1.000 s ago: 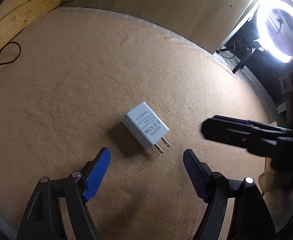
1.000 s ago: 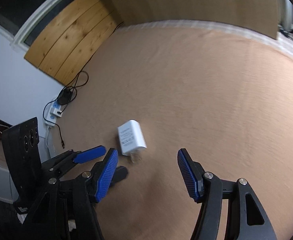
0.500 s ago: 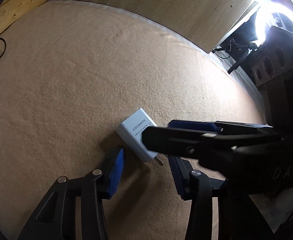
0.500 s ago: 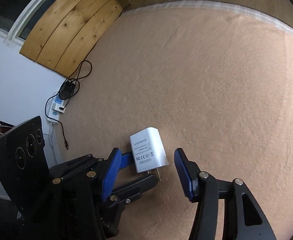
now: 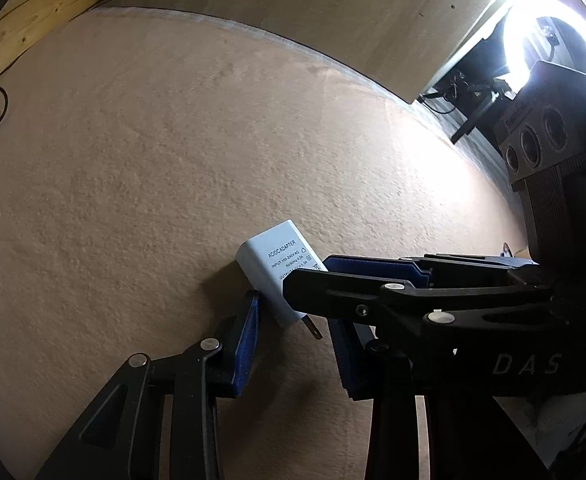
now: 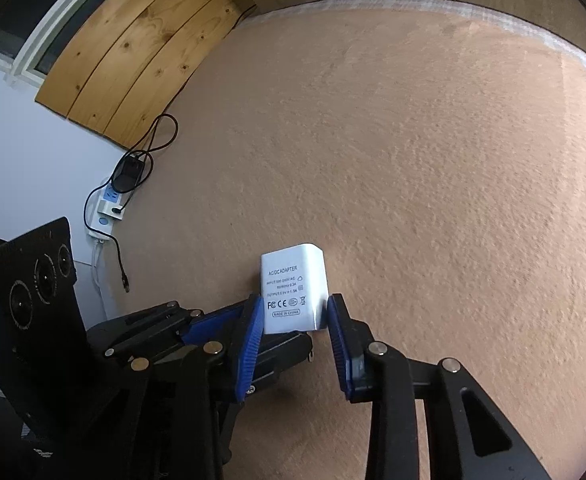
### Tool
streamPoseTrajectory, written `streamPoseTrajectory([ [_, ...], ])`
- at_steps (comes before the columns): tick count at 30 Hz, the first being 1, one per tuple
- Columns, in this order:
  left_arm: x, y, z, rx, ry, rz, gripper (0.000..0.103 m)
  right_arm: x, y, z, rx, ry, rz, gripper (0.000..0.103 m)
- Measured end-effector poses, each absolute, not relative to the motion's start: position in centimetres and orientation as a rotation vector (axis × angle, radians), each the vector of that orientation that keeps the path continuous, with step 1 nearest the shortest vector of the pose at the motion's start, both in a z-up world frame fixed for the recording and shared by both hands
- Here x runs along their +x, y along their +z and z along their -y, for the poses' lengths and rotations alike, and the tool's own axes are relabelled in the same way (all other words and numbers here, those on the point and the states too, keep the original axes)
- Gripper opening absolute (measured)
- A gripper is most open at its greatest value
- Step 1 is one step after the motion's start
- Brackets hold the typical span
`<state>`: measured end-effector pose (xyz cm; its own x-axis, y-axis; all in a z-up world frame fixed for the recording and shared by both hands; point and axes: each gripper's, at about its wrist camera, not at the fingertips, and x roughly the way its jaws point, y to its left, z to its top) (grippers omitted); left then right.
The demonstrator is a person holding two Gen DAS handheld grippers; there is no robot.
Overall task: Organize objects
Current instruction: 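Close the right tool on the white power adapter and lift it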
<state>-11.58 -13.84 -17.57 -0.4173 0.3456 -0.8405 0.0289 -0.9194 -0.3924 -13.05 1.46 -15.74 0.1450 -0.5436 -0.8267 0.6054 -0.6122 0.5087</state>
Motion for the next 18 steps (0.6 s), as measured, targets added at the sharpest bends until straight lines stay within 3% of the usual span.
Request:
streamPoseTrajectory([
  [18,-10.5,-11.8,1.3,-1.394,2.338,0.321,0.037,-12.2,-9.6,-15.7,1.421,-1.909,0.08,0.03],
])
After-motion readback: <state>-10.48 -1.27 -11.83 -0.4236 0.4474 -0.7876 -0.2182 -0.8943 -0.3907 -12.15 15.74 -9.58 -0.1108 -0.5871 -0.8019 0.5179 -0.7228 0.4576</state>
